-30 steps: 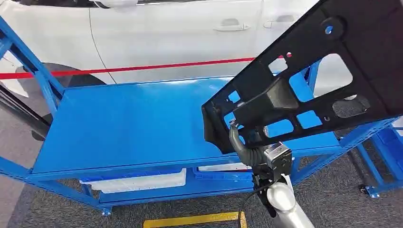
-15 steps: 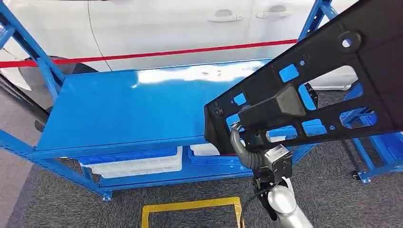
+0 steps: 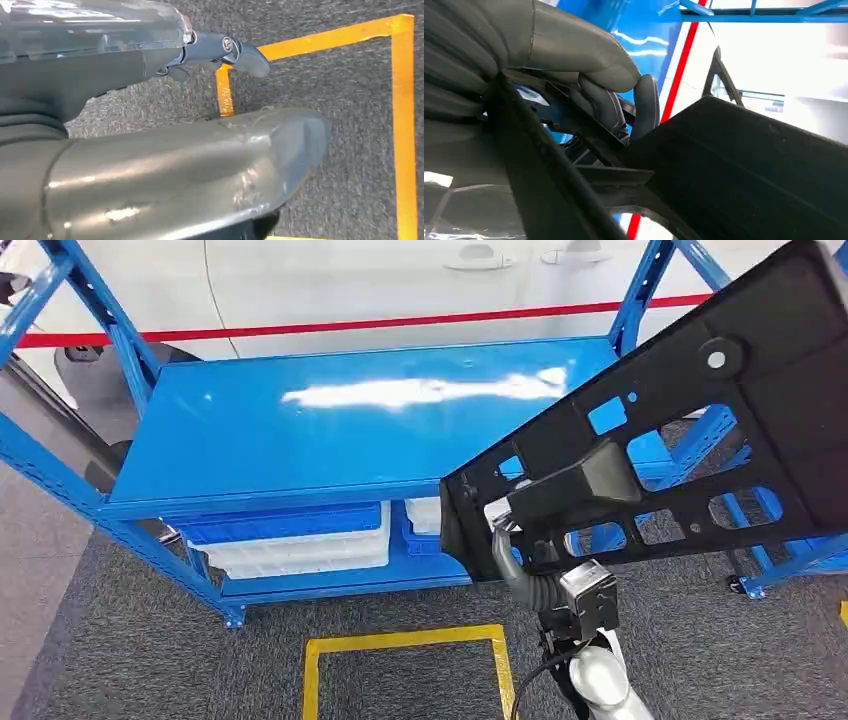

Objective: Take the parts from the cabinet and place them on the table.

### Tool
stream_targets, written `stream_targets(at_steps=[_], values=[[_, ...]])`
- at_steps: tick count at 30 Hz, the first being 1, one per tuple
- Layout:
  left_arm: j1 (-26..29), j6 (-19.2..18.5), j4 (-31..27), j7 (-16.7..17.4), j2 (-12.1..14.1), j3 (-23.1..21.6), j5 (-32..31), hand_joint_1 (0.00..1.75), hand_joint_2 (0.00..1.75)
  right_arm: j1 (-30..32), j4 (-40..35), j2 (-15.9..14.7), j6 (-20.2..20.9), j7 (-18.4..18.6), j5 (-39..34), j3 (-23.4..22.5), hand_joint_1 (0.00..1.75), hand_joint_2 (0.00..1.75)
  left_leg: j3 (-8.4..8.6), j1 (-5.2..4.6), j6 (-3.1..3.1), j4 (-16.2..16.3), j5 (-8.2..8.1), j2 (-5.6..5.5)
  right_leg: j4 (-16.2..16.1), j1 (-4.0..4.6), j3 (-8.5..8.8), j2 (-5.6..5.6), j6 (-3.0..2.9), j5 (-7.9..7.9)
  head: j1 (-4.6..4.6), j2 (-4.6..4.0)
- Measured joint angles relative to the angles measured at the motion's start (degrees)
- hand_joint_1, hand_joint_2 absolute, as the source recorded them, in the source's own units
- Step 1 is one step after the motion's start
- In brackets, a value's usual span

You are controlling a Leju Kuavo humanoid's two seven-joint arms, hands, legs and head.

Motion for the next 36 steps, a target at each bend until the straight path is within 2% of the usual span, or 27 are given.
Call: stream_targets(at_steps=[3, 4, 6, 7, 8, 9, 10, 12, 13, 15, 16, 18, 19, 20, 21, 22, 23, 24, 26, 28, 29, 30, 31, 33, 34, 35, 36], values=[[0.2, 0.0, 0.0, -0.1, 0.0, 0.0, 0.0, 0.00, 0.00, 0.4, 0.0, 0.0, 0.0, 0.0, 0.0, -0.1, 1.75, 1.75, -0.39, 0.09, -1.08, -0.5, 1.73, -0.05, 0.3, 0.27, -1.26, -0.18, -1.28, 1.21, 0.24, 0.00], [0.4, -0.1, 0.0, -0.1, 0.0, 0.0, 0.0, 0.00, 0.00, 0.4, 0.1, 0.0, 0.0, 0.0, 0.0, -0.1, 1.75, 1.75, -1.09, 0.37, -1.33, -0.1, 1.54, -0.15, 0.0, -0.17, -2.01, -0.48, -2.00, 2.15, 0.28, 0.00], [0.6, -0.5, 0.0, -0.1, 0.0, 0.0, 0.0, 0.00, 0.00, 0.7, 0.1, 0.0, -0.1, 0.0, 0.1, -0.2, 1.75, 1.75, -2.62, 0.51, -2.05, 4.0, -5.39, -0.27, 0.0, -0.06, -3.85, -0.52, -2.71, 3.68, -0.24, 0.00], [0.7, -0.5, 0.0, 0.0, 0.0, 0.0, 0.0, 0.00, 0.00, 1.0, 0.1, 0.0, -0.1, 0.0, 0.1, -0.3, 1.75, 1.75, -3.27, 0.62, -2.33, 8.0, -8.98, -0.26, 0.0, 0.04, -4.75, -0.52, -2.80, 4.38, -0.22, 0.00], [0.8, -0.5, 0.0, 0.0, 0.0, 0.0, 0.0, 0.00, 0.00, 1.3, 0.1, 0.0, -0.2, 0.0, 0.1, -0.5, 1.75, 1.75, -3.80, 0.65, -2.49, 11.9, -11.27, -0.26, 0.1, 0.15, -5.59, -0.54, -2.80, 5.03, -0.22, 0.00], [0.7, -0.5, 0.0, 0.1, 0.0, 0.0, 0.0, 0.00, 0.00, 1.6, 0.0, 0.0, -0.3, -0.1, 0.2, -0.7, 1.75, 1.75, -3.94, 0.65, -2.56, 15.0, -11.98, -0.26, 0.2, 0.26, -6.49, -0.63, -2.80, 5.68, -0.22, 0.00], [0.7, -0.4, 0.0, 0.1, 0.0, 0.0, 0.0, 0.00, 0.00, 2.0, 0.0, 0.0, -0.7, -0.3, 0.7, -0.8, 1.75, 1.75, -3.21, 0.65, -2.51, 16.3, -10.84, -0.26, 0.3, 0.35, -7.43, -0.75, -2.77, 6.32, -0.22, 0.00], [0.8, -0.3, 0.0, 0.1, 0.0, 0.0, 0.3, 0.00, 0.00, 3.2, -0.4, 0.2, -2.2, -1.3, 2.7, -1.1, 1.75, 1.75, 1.51, 0.61, -2.13, 12.2, -6.34, -0.28, 0.5, 0.49, -9.08, -0.83, -2.60, 7.49, -0.22, 0.00], [0.8, -0.2, 0.0, 0.1, 0.0, 0.0, 0.4, 0.00, 0.00, 3.9, -0.7, 0.5, -2.9, -1.8, 3.8, -1.1, 1.75, 1.75, 5.33, 0.53, -1.71, 7.4, -5.21, -0.31, 0.5, 0.54, -9.69, -0.79, -2.49, 8.05, -0.24, 0.00], [0.6, 0.0, 0.0, -0.2, 0.3, 0.1, 0.8, 0.00, 0.00, 5.3, -1.2, 1.6, -4.6, -2.9, 5.9, -1.1, 1.75, 1.75, 12.20, 0.02, -0.71, -3.2, -8.42, -0.53, 0.5, 0.67, -10.02, -0.80, -1.98, 9.06, -0.22, 0.00], [0.7, 0.1, 0.0, -0.2, 0.4, 0.2, 1.1, 0.00, 0.00, 6.3, -1.4, 2.2, -5.4, -3.7, 6.3, -1.1, 1.75, 1.75, 12.29, -0.12, -0.75, -3.5, -8.47, -0.63, 0.0, 0.43, -9.87, -0.98, -1.52, 9.75, -0.09, 0.00], [0.8, 0.5, 0.0, -0.1, 0.5, 0.4, 1.1, 0.00, 0.00, 8.5, -1.6, 3.4, -6.3, -5.4, 6.2, -1.2, 1.75, 1.75, 11.61, -0.48, -0.04, -4.0, -7.34, -0.67, -0.8, 0.18, -9.78, -1.04, -0.85, 11.12, -0.84, 0.00], [0.9, 0.6, 0.0, 0.0, 0.5, 0.4, 1.1, 0.00, 0.00, 9.7, -1.9, 3.7, -6.6, -6.0, 6.0, -1.3, 1.75, 1.75, 11.30, 0.12, 0.42, -5.0, -6.00, -0.53, -1.0, 0.59, -9.98, -0.89, -0.47, 11.26, -0.55, 0.00], [0.8, 0.8, 0.0, 0.2, 0.6, 0.5, 1.1, 0.00, 0.00, 10.7, -1.9, 3.9, -6.8, -6.5, 5.7, -1.5, 1.75, 1.75, 11.09, 0.19, 0.67, -5.2, -5.18, -0.19, -0.1, 0.36, -10.49, -0.53, -0.30, 8.97, -0.55, 0.00], [0.9, 0.9, 0.0, 0.4, 0.7, 0.5, 1.0, 0.00, 0.00, 11.4, -2.2, 4.3, -7.0, -6.9, 5.4, -1.7, 1.75, 1.75, 10.09, 0.19, 1.21, -5.2, -4.62, -0.13, 2.1, 0.40, -11.11, -0.43, -0.35, 5.48, -0.22, 0.00], [0.9, 1.0, 0.0, 0.6, 0.7, 0.5, 0.9, 0.00, 0.00, 12.2, -2.4, 4.6, -7.3, -7.3, 5.3, -2.1, 1.75, 1.75, 9.18, 0.11, 1.42, -5.0, -3.92, -0.06, 6.2, 0.36, -12.07, -0.39, -0.21, 1.35, -0.15, 0.00], [1.0, 1.0, 0.0, 0.7, 0.8, 0.5, 0.7, 0.00, 0.00, 13.0, -2.5, 4.7, -7.4, -7.6, 5.2, -2.4, 1.75, 1.75, 8.21, 0.00, 1.52, -4.7, -3.28, -0.01, 10.6, 0.32, -12.86, -0.38, -0.02, -1.54, -0.22, 0.00], [1.0, 1.0, 0.0, 0.7, 0.8, 0.5, 0.6, 0.00, 0.00, 13.6, -2.5, 4.8, -7.6, -7.8, 5.1, -2.7, 1.75, 1.75, 7.18, -0.03, 1.48, -4.5, -2.74, 0.01, 14.3, 0.31, -13.36, -0.38, 0.15, -2.52, -0.20, 0.00], [1.1, 1.0, 0.0, 0.7, 0.9, 0.5, 0.4, 0.00, 0.00, 14.7, -2.8, 5.1, -8.1, -8.4, 5.1, -3.2, 1.75, 1.75, 4.89, -0.02, 1.27, -3.4, -1.80, 0.08, 16.3, 0.25, -12.11, -0.39, 0.37, 0.52, -0.13, 0.00], [1.1, 1.1, 0.0, 0.7, 0.9, 0.5, 0.0, 0.00, 0.00, 15.7, -3.6, 5.7, -8.6, -9.1, 5.1, -3.6, 1.75, 1.75, 2.86, 0.05, 0.87, -2.3, -1.26, 0.08, 10.2, -0.10, -6.74, -0.41, 0.43, 4.11, -0.16, 0.00], [1.1, 1.2, 0.0, 0.7, 0.9, 0.5, 0.0, 0.00, 0.00, 15.9, -4.0, 5.9, -8.7, -9.2, 5.1, -3.8, 1.75, 1.75, 2.09, 0.05, 0.62, -1.5, -1.08, 0.06, 5.2, -0.22, -2.99, -0.41, 0.38, 3.55, -0.16, 0.00], [1.1, 1.3, 0.0, 0.7, 0.9, 0.5, 0.0, 0.00, 0.00, 16.0, -4.3, 6.2, -8.7, -9.3, 5.1, -3.9, 1.75, 1.75, 1.27, -0.24, 0.34, -0.8, -0.94, 0.06, 0.5, 0.30, -0.30, -0.35, 0.16, 1.16, -0.11, 0.00], [1.3, 1.3, 0.0, 0.7, 0.9, 0.5, 0.0, 0.00, 0.00, 16.2, -4.6, 6.4, -8.9, -9.4, 5.1, -4.0, 1.75, 1.75, 1.15, -0.19, -0.06, -0.8, -0.34, 0.07, -0.5, 0.43, 0.05, -0.27, -0.52, 0.53, -0.24, 0.00], [1.3, 1.4, 0.0, 0.7, 0.9, 0.5, 0.0, 0.00, 0.00, 16.5, -4.9, 6.6, -9.0, -9.5, 5.0, -4.2, 1.75, 1.75, 0.83, 0.01, -0.55, -1.0, 0.66, 0.06, -0.4, 0.74, -0.73, -0.18, -1.09, 1.28, -0.22, 0.00], [1.6, 1.4, 0.0, 0.7, 1.0, 0.5, 0.0, 0.00, 0.00, 16.7, -4.9, 6.7, -9.0, -9.6, 5.0, -4.2, 1.75, 1.75, 0.50, -0.24, -0.91, -1.1, 1.10, -0.06, -0.8, 0.26, -1.31, -0.28, -1.74, 2.04, -0.15, -0.02], [1.5, 1.4, 0.0, 0.6, 1.1, 0.5, -0.1, 0.00, 0.00, 16.7, -4.9, 7.0, -9.2, -9.7, 5.1, -4.3, 1.75, 1.75, -0.18, 0.05, -1.24, -0.4, -0.64, -0.26, -1.0, 0.14, -1.89, -0.54, -2.20, 2.76, 0.11, 0.00], [1.5, 1.4, 0.0, 0.4, 1.1, 0.5, -0.3, 0.00, 0.00, 16.9, -5.2, 7.3, -9.2, -10.0, 5.2, -4.4, 1.75, 1.75, -0.91, 0.10, -1.66, 1.8, -3.79, -0.29, -1.0, 0.05, -2.58, -0.59, -2.86, 3.35, -0.29, 0.00]])
